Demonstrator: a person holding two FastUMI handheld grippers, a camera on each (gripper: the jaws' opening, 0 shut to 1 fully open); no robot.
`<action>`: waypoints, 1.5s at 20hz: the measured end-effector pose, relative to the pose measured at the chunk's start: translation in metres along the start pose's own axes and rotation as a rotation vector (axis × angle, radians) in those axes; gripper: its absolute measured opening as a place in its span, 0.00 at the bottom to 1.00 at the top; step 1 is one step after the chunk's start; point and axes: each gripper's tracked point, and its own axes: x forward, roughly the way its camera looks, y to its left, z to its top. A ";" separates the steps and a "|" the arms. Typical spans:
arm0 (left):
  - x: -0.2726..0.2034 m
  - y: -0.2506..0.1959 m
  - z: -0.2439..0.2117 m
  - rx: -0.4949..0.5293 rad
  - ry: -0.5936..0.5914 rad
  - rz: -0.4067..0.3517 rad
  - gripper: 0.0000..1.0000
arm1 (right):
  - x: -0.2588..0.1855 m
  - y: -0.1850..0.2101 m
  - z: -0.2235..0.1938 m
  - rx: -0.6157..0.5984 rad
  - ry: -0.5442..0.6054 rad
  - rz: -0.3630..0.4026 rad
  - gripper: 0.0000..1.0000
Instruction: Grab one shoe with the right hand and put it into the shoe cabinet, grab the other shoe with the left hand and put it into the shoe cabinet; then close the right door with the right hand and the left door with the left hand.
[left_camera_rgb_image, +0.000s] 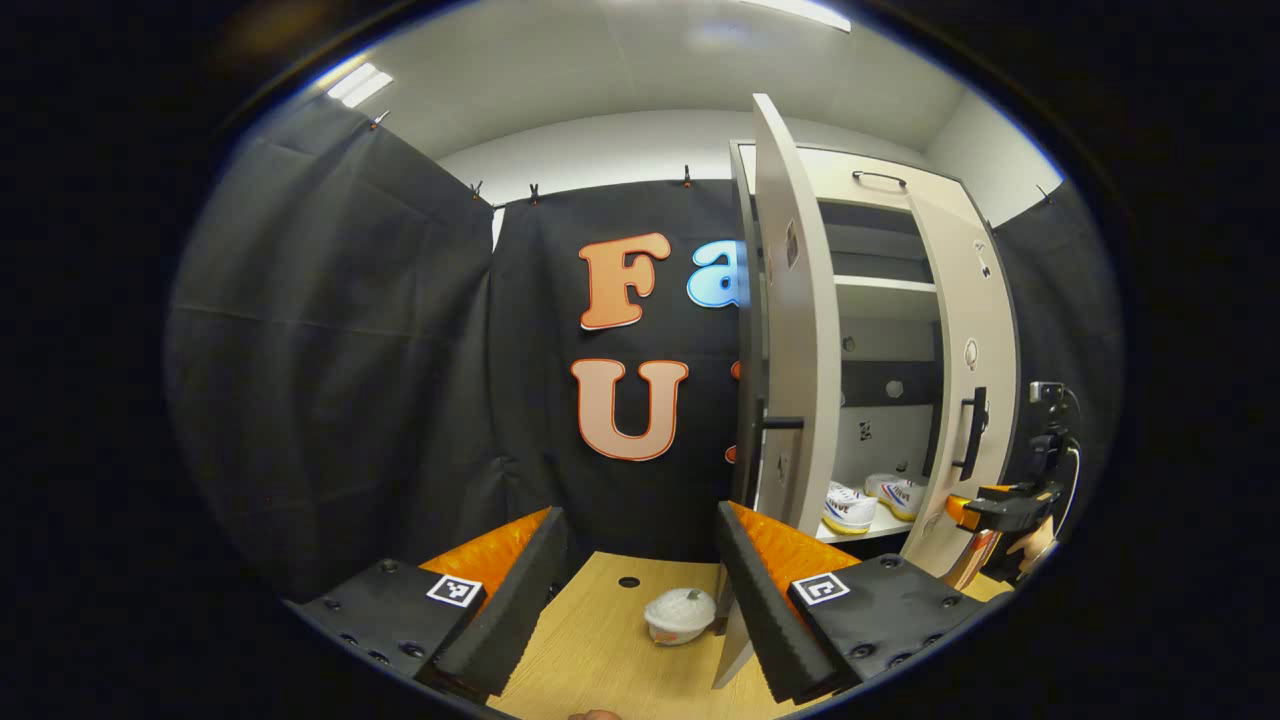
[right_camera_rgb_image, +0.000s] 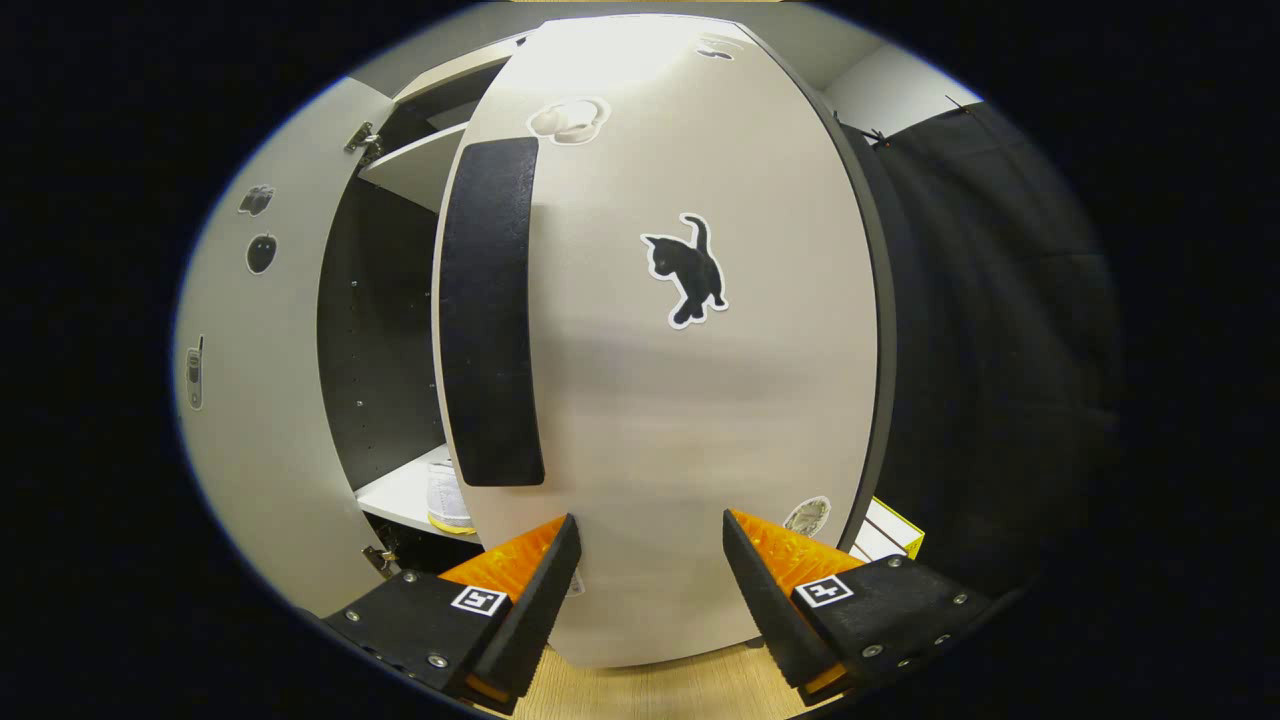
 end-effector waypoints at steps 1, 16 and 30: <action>0.004 0.001 -0.010 -0.001 0.005 -0.002 0.95 | -0.001 0.002 0.001 -0.006 -0.003 -0.003 0.89; 0.060 -0.048 -0.124 -0.008 0.163 -0.120 0.97 | -0.090 -0.049 0.014 0.000 -0.023 -0.057 0.91; 0.048 -0.114 -0.127 -0.055 0.171 -0.227 0.93 | -0.164 -0.088 0.051 -0.027 -0.096 -0.083 0.91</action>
